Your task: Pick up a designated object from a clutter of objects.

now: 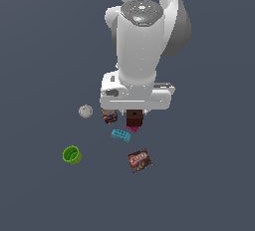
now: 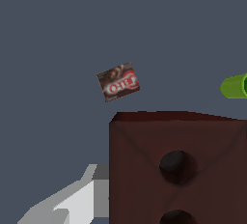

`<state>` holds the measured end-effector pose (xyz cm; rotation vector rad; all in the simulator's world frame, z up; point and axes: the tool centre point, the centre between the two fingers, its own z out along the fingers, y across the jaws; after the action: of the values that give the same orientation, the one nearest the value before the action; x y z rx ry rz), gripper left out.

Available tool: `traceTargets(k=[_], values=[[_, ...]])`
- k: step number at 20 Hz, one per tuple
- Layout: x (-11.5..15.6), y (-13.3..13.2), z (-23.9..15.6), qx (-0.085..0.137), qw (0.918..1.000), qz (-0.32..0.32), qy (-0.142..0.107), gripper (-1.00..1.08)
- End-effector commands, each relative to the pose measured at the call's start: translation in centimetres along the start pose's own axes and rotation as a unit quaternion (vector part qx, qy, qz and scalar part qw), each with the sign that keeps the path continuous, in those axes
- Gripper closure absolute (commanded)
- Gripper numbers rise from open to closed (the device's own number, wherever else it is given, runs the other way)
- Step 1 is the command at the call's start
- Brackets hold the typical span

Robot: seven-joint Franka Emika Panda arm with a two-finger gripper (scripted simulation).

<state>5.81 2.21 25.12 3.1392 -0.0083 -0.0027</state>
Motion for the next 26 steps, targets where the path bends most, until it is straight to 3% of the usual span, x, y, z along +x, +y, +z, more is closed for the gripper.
traceTargets(k=[1, 13, 26], values=[[0.3, -1.9, -2.7, 0.000, 1.0000, 0.000, 0.001, 1.08], [1.8, -9.6, -12.6, 0.001, 1.0000, 0.000, 0.001, 1.08], [2.6, -12.3, -16.1, 0.001, 1.0000, 0.000, 0.001, 1.08]])
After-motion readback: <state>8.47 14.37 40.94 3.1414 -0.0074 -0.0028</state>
